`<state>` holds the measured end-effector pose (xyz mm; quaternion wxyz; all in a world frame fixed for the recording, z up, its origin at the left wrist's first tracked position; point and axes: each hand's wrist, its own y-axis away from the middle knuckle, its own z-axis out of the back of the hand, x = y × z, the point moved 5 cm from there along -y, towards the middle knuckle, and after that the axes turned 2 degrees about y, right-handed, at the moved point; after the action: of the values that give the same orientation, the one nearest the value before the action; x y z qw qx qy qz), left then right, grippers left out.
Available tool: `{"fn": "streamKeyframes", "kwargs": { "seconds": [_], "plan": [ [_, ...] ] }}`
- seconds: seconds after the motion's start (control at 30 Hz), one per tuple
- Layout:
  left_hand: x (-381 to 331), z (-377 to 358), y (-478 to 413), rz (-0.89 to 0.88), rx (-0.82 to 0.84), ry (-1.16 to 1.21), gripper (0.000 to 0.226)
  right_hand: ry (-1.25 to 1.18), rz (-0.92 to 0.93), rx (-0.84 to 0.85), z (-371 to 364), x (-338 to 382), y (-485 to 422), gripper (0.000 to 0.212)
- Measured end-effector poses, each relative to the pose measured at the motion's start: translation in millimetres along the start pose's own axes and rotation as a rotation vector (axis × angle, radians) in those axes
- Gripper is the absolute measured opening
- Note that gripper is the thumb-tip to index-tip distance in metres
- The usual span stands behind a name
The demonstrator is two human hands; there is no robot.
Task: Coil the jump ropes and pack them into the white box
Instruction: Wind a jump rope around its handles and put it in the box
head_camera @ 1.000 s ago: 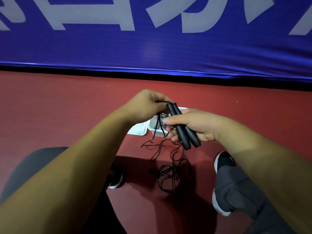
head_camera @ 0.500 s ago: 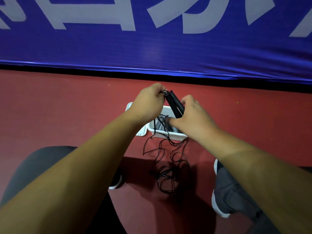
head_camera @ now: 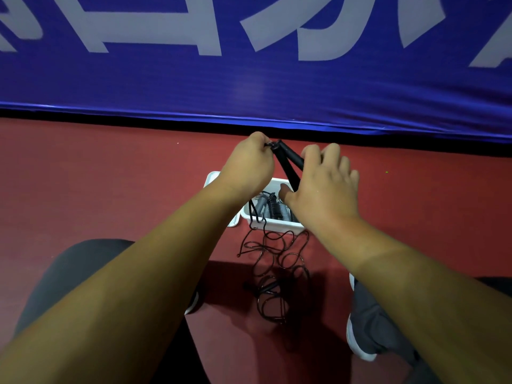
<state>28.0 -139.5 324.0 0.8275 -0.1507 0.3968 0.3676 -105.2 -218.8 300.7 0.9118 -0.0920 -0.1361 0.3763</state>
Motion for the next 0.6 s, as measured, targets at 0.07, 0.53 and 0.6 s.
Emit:
{"fn": "streamKeyframes", "kwargs": {
  "seconds": [0.07,0.53,0.6],
  "plan": [
    [1,1,0,0.031,-0.007,-0.029,0.023,0.047,0.026,-0.004,0,4,0,0.066],
    [-4,18,1,0.101,0.01,0.225,0.019,-0.446,-0.035,0.285,7,8,-18,0.011],
    [-5,22,0,0.11,0.011,0.273,0.017,-0.458,-0.041,0.305,10,11,-19,0.011]
  ]
}}
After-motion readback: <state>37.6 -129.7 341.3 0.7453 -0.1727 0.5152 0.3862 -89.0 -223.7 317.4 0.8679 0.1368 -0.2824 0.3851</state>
